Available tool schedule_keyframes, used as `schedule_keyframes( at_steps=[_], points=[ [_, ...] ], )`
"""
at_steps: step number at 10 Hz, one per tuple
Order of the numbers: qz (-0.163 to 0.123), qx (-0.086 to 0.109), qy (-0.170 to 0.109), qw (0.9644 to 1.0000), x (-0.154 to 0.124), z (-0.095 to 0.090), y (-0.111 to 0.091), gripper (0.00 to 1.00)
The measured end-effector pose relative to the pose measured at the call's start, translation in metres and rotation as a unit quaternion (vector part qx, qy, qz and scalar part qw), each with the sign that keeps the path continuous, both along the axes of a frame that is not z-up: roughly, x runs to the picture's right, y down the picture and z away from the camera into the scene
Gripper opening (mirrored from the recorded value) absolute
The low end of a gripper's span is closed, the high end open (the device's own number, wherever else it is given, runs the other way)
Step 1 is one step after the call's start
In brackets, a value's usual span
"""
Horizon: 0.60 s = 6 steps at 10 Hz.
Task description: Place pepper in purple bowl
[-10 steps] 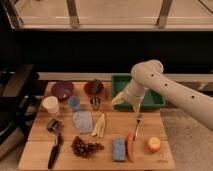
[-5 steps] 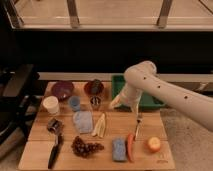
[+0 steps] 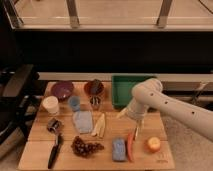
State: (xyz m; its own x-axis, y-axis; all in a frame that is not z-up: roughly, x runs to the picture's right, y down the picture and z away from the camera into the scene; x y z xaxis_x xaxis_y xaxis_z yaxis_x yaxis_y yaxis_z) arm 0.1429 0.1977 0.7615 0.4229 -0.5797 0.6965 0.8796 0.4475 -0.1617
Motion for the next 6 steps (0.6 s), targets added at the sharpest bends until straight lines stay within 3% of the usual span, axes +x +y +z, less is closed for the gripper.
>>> schedule_keyframes(
  at_steps=[3, 6],
  points=[
    [0.045, -0.042, 0.007, 0.9981, 0.014, 0.022, 0.033, 0.8],
    [0.066, -0.081, 0.008, 0.9945, 0.016, 0.034, 0.057, 0.8]
  ],
)
